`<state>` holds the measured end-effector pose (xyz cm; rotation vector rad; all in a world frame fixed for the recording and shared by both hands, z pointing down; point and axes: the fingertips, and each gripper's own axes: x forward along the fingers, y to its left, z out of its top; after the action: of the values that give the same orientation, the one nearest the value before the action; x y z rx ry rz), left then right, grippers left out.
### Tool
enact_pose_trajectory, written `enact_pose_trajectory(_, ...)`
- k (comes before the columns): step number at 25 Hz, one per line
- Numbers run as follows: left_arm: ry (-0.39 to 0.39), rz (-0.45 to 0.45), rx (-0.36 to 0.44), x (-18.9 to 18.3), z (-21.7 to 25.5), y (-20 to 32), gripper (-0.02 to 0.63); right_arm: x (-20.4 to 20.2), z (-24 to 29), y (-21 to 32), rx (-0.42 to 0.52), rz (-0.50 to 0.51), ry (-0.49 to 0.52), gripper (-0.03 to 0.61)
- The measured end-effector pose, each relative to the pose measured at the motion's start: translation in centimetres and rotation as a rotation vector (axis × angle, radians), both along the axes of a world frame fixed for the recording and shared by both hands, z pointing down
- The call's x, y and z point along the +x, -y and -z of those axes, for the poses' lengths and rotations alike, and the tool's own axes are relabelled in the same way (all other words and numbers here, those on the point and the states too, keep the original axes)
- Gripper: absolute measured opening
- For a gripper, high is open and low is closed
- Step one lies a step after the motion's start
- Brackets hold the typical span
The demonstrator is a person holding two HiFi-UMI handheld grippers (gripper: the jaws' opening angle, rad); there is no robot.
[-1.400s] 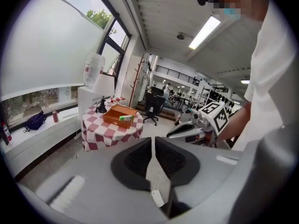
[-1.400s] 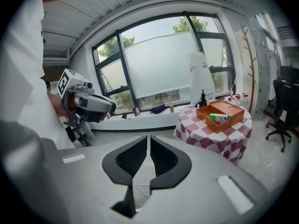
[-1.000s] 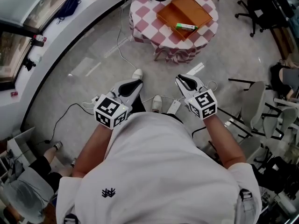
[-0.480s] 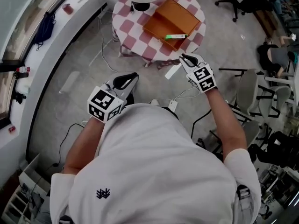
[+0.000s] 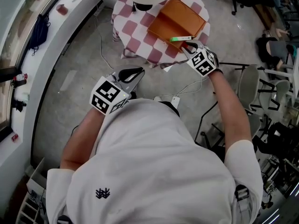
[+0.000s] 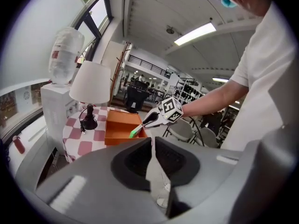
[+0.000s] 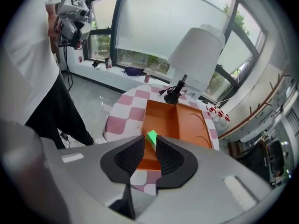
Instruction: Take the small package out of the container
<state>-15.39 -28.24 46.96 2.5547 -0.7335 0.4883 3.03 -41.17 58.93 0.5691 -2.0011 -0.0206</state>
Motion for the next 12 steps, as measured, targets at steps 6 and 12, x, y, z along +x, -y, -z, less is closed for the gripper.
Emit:
enact_pose_trajectory(6, -0.018, -0.07, -0.005, 0.8, -0.2, 1.9, 0.105, -0.4, -2.0, 2.1, -0.031, 0.05, -0.099, 0.08)
enact_pose_trajectory(12, -0.026, -0.115, -0.024, 0.8, -0.9, 2.9, 0.106, -0.1, -4.4, 3.3, -0.063, 0.125, -0.231, 0.1)
